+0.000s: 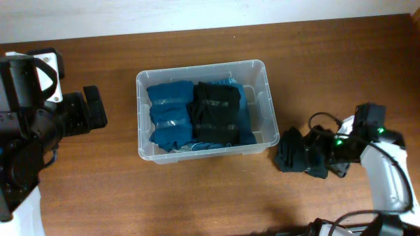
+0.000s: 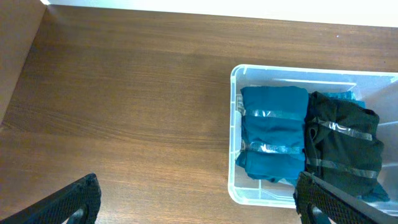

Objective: Pack container
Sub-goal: 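Move the right gripper to the black socks right of the box and grasp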

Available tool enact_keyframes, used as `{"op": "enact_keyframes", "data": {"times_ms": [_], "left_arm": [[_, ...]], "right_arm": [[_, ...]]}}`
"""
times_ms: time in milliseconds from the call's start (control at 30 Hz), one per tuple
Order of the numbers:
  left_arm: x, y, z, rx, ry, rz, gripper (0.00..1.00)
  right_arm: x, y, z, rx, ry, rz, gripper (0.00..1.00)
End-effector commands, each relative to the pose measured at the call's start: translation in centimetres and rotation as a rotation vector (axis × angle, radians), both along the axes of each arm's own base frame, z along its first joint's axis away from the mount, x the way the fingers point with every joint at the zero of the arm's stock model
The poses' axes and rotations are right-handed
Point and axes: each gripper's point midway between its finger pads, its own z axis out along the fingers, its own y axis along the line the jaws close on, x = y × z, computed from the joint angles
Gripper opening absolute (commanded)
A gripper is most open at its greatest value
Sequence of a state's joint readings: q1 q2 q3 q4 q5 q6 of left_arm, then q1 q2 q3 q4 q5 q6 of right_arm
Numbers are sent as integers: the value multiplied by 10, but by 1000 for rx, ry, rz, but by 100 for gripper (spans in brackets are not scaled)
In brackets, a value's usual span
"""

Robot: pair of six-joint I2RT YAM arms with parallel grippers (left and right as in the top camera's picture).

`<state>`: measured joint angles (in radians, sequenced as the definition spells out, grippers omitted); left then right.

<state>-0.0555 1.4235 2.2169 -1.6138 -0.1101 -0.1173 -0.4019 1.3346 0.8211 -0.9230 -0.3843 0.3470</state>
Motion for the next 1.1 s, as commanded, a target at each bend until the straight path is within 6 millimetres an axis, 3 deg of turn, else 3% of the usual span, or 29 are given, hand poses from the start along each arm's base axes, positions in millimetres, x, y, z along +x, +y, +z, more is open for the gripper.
{"op": "enact_keyframes", "data": {"times_ms": [0,200,300,367,467,767,833,867,933,1067], "left_arm": [[-3,4,3,4,-12,17,99],[-3,4,3,4,-12,17,99],[-3,4,3,4,-11,17,99],[-3,4,3,4,-12,17,99],[-3,4,3,4,-11,17,99],[-3,4,3,4,-12,17,99],[-3,4,3,4,-12,17,99],[-3,4,3,4,-11,17,99],[-3,4,3,4,-12,17,99],[-3,4,3,4,-12,17,99]], "right_arm": [[-7,16,-21,74,-13,44,98],[-7,22,-46,110,-36,49,100],[-7,22,-54,112,-31,48,92],[-5,18,-61,90,-28,38,91],[1,-5,-72,-33,-20,22,91],[5,-2,-76,-6,-24,19,82],[-1,3,-76,25,3,7,85],[-14,9,-78,66,83,-62,98],[-31,15,-78,111,181,-139,98],[-41,20,-78,138,246,-188,98]]}}
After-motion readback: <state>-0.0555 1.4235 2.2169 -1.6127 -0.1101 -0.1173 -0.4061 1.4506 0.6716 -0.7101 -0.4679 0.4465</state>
